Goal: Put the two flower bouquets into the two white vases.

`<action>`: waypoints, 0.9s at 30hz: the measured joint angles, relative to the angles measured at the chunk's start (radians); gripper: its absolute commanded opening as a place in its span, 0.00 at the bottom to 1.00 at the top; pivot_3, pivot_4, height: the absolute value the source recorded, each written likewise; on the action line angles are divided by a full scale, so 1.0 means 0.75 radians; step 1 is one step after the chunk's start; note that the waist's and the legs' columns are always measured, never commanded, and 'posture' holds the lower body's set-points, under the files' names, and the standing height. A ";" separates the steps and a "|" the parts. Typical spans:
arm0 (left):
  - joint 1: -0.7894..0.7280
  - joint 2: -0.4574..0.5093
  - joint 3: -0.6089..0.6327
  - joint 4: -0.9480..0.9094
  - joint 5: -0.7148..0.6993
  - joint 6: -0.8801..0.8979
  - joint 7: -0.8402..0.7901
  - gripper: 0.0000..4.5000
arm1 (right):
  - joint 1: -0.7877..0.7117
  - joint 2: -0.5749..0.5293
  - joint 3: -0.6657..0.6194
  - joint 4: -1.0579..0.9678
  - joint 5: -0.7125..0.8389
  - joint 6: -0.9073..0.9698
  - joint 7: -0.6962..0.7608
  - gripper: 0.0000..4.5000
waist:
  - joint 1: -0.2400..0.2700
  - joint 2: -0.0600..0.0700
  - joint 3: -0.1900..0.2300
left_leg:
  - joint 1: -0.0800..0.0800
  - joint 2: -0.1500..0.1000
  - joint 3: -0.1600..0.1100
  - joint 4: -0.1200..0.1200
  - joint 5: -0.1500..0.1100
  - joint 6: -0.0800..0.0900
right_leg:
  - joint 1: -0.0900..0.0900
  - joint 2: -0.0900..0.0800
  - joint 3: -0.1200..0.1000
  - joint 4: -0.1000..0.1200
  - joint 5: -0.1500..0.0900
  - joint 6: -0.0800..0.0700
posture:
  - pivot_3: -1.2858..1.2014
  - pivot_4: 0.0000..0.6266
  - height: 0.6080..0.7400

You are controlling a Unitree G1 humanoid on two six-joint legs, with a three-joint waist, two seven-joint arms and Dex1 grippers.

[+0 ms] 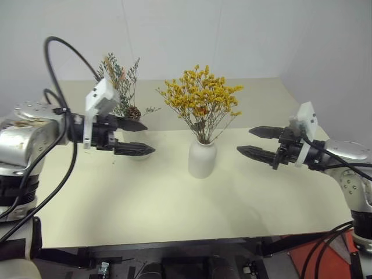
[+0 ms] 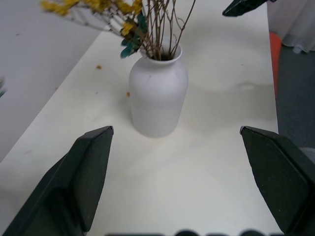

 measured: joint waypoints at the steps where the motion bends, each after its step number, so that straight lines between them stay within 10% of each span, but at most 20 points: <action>1: 0.087 -0.003 0.101 -0.061 -0.023 -0.002 0.039 1.00 | 0.000 -0.019 0.003 0.007 -0.009 -0.005 0.027 0.99 | -0.002 0.000 0.000 | 0.000 0.000 0.000 0.000 0.000 0.000 | 0.000 0.000 0.000 0.000 0.000 0.000 | 0.52 0.24 1.00; 10: 0.658 -0.100 0.616 -0.322 -0.077 -0.143 0.260 1.00 | 0.066 -0.131 -0.007 0.016 -0.020 -0.022 0.135 0.99 | 0.004 -0.004 -0.002 | 0.007 0.000 0.001 0.001 0.000 0.000 | 0.006 -0.001 0.000 0.000 0.000 0.000 | 0.52 0.24 1.00; 27: 0.941 -0.132 0.779 -0.311 -0.110 -0.456 0.284 1.00 | 0.124 -0.212 -0.070 0.006 -0.024 -0.021 0.170 0.99 | 0.008 -0.004 -0.002 | 0.018 0.003 0.001 -0.001 0.000 0.000 | 0.022 0.000 -0.003 -0.011 -0.002 -0.002 | 0.52 0.24 1.00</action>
